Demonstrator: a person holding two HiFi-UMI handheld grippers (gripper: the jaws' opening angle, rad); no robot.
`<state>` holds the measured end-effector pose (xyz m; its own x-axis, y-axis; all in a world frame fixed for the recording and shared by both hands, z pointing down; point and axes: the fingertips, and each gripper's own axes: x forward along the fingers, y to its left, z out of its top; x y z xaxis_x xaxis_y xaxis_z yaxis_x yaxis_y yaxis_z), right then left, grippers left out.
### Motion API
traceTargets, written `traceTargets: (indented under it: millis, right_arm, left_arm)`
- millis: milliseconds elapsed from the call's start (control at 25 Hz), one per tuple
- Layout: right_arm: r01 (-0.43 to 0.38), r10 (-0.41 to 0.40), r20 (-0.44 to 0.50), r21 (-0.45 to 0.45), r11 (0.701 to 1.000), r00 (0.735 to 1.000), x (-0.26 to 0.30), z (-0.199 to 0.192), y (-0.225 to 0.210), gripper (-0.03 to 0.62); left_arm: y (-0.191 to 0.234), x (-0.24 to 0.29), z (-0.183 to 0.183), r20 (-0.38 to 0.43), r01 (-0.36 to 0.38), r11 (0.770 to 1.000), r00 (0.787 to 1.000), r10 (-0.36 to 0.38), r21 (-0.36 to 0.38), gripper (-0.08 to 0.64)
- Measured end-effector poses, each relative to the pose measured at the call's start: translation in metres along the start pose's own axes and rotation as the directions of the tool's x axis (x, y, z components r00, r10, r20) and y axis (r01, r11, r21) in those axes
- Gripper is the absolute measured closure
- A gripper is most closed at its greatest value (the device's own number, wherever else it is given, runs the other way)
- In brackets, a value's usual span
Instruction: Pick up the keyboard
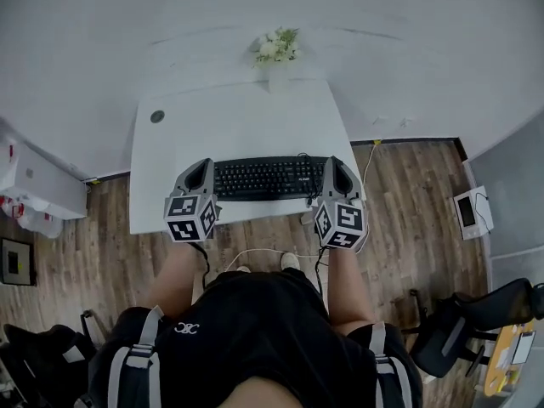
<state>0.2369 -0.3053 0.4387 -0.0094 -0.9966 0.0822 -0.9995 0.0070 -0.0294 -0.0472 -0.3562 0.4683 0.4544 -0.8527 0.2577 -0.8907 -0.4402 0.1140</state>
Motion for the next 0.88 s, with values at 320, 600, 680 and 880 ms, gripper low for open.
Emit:
traceTargets:
  millis: [320,600,680,880]
  right_arm:
    - [-0.047,0.046,-0.026,-0.033,0.998,0.999,0.033,-0.006,-0.047,0.586]
    - [-0.078,0.078,-0.031,-0.023,0.997,0.996,0.059,-0.012,-0.068,0.586]
    - [-0.085,0.084,-0.034,-0.019,0.996,0.996,0.066,-0.013,-0.073,0.586]
    - [-0.081,0.082,-0.049,0.009,0.997,0.995,0.084,-0.023,-0.088,0.584]
  left_arm:
    - [-0.010,0.020,-0.003,-0.004,-0.108,0.994,0.994,0.108,0.000,0.557]
    - [-0.010,0.035,0.003,0.022,-0.172,0.985,0.985,0.172,0.032,0.555]
    - [-0.006,0.040,0.000,-0.001,-0.183,0.982,0.983,0.183,0.036,0.554]
    - [0.003,0.057,-0.020,-0.101,-0.156,0.987,0.982,0.160,0.040,0.461]
